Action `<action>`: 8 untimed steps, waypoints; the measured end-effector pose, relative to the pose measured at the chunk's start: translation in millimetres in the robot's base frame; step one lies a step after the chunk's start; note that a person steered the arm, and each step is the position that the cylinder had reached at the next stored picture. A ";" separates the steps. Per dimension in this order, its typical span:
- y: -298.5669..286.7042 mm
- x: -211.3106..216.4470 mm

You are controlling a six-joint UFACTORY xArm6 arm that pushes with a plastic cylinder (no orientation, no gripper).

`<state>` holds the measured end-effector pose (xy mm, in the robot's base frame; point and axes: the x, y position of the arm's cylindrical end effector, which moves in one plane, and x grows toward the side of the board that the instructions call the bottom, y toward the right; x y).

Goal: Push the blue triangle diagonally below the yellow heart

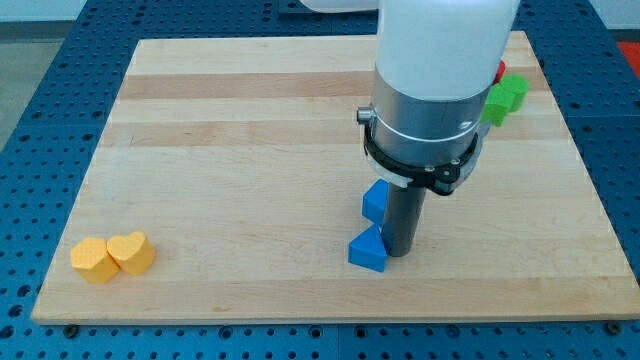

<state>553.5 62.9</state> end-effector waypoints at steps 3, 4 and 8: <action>-67.8 7.1; -88.1 7.1; -73.4 30.8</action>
<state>584.4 -10.5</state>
